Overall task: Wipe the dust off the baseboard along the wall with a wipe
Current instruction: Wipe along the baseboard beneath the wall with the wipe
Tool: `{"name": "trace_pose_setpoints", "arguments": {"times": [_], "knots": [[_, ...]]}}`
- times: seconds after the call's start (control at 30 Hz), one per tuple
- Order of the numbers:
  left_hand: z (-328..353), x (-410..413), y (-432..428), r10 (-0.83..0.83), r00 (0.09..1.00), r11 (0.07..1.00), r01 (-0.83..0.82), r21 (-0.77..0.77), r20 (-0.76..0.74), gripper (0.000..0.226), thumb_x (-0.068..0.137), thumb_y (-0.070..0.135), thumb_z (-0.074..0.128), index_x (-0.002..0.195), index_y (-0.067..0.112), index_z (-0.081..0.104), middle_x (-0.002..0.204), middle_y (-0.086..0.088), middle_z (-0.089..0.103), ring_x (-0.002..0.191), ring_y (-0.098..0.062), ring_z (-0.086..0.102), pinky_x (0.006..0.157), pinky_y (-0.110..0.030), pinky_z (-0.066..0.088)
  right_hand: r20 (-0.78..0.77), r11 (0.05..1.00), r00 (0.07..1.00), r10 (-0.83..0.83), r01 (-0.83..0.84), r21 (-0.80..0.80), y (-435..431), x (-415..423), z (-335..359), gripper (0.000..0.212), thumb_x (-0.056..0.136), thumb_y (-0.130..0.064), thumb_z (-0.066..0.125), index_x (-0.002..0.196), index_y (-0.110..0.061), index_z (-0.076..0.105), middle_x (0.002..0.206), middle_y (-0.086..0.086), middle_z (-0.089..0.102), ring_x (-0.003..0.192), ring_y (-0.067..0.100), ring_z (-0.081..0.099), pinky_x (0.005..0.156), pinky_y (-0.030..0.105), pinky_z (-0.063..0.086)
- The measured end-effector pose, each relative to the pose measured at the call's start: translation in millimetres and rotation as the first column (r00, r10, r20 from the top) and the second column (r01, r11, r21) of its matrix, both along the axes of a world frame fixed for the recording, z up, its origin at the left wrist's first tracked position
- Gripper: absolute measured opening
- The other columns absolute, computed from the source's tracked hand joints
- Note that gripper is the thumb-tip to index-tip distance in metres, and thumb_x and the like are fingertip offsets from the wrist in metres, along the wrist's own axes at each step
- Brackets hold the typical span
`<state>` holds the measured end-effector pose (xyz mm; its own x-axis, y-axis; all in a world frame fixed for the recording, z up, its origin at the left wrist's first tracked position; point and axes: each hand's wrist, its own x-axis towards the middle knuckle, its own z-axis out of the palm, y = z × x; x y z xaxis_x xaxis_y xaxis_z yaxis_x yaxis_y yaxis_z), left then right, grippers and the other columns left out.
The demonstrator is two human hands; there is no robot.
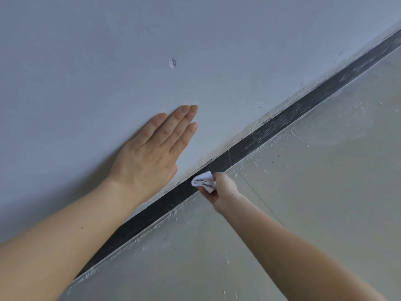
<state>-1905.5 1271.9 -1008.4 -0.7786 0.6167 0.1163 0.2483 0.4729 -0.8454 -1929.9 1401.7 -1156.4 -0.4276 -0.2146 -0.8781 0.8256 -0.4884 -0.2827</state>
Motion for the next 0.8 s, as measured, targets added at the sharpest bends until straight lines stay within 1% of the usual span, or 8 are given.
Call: {"name": "trace_pose_setpoints", "arguments": {"times": [0.07, 0.2, 0.33, 0.4, 0.5, 0.6, 0.67, 0.8], "knots": [[-1, -6, 5, -0.014, 1.0, 1.0, 0.014, -0.008, 0.007, 0.077, 0.086, 0.029, 0.044, 0.152, 0.006, 0.013, 0.159, -0.012, 0.009, 0.146, -0.024, 0.008, 0.118, -0.039, 0.0, -0.028, 0.994, 0.999, -0.04, 0.043, 0.103, 28, -28, 2, 0.027, 0.087, -0.003, 0.05, 0.107, 0.007, 0.064, 0.105, 0.021, 0.069, 0.059, 0.02, 0.063, 0.045, 0.023, 0.056], [-4, -25, 24, -0.05, 0.999, 0.998, 0.05, -0.049, 0.015, 0.072, 0.088, 0.031, 0.037, 0.152, 0.005, 0.014, 0.159, -0.012, 0.01, 0.146, -0.025, 0.007, 0.118, -0.041, -0.004, -0.112, 0.972, 0.976, -0.188, 0.202, 0.124, 77, -62, 14, 0.029, 0.096, 0.004, 0.034, 0.074, 0.008, 0.052, 0.059, 0.016, 0.062, 0.041, 0.013, 0.057, 0.055, 0.017, 0.052], [-2, -41, 37, -0.077, 0.997, 0.995, 0.078, -0.058, 0.016, 0.07, 0.09, 0.029, 0.035, 0.151, 0.003, 0.014, 0.16, -0.012, 0.01, 0.146, -0.024, 0.009, 0.118, -0.041, -0.003, -0.228, 0.882, 0.886, -0.403, 0.443, 0.161, 110, -70, 17, 0.025, 0.09, 0.01, 0.039, 0.072, 0.001, 0.054, 0.079, 0.017, 0.058, 0.065, 0.018, 0.056, 0.07, 0.026, 0.055], [1, -46, 41, -0.083, 0.996, 0.995, 0.084, -0.053, 0.023, 0.069, 0.09, 0.028, 0.034, 0.151, 0.002, 0.015, 0.159, -0.013, 0.011, 0.146, -0.024, 0.01, 0.118, -0.041, -0.002, -0.157, 0.855, 0.883, -0.441, 0.467, 0.224, 112, -68, 12, 0.018, 0.09, -0.004, 0.046, 0.098, 0.004, 0.062, 0.097, 0.021, 0.064, 0.061, 0.019, 0.06, 0.06, 0.027, 0.057], [-1, -51, 49, -0.086, 0.995, 0.994, 0.089, -0.058, 0.041, 0.069, 0.09, 0.026, 0.033, 0.15, 0.0, 0.014, 0.159, -0.016, 0.009, 0.146, -0.027, 0.009, 0.118, -0.041, -0.002, -0.108, 0.94, 0.958, -0.264, 0.281, 0.193, 95, -45, 11, 0.025, 0.095, -0.016, 0.042, 0.089, -0.002, 0.062, 0.085, 0.018, 0.065, 0.032, 0.011, 0.048, 0.046, 0.025, 0.049], [-8, -58, 55, -0.102, 0.993, 0.993, 0.105, -0.052, 0.053, 0.065, 0.091, 0.021, 0.029, 0.15, -0.002, 0.015, 0.158, -0.021, 0.008, 0.146, -0.029, 0.01, 0.118, -0.041, -0.002, -0.079, 0.995, 0.996, 0.047, -0.04, 0.086, 57, -17, 30, 0.03, 0.093, -0.005, 0.039, 0.07, -0.004, 0.058, 0.068, 0.014, 0.059, 0.049, 0.016, 0.049, 0.054, 0.027, 0.051], [-11, -64, 61, -0.11, 0.992, 0.992, 0.113, -0.047, 0.064, 0.061, 0.092, 0.018, 0.019, 0.15, -0.002, 0.015, 0.157, -0.022, 0.007, 0.147, -0.03, 0.011, 0.118, -0.041, -0.001, -0.046, 0.994, 0.993, 0.108, -0.107, 0.006, 51, -28, 34, 0.022, 0.091, 0.0, 0.044, 0.075, 0.001, 0.059, 0.071, 0.016, 0.065, 0.049, 0.015, 0.054, 0.054, 0.023, 0.05], [-13, -72, 74, -0.089, 0.991, 0.993, 0.096, -0.069, 0.101, 0.059, 0.093, 0.008, -0.003, 0.149, -0.005, 0.014, 0.157, -0.024, 0.009, 0.146, -0.032, 0.013, 0.117, -0.043, -0.003, -0.022, 0.986, 0.992, 0.125, -0.121, 0.118, 88, -83, 38, 0.037, 0.088, 0.011, 0.036, 0.055, -0.004, 0.043, 0.026, 0.001, 0.042, 0.017, 0.006, 0.038, 0.044, 0.016, 0.041]]}}
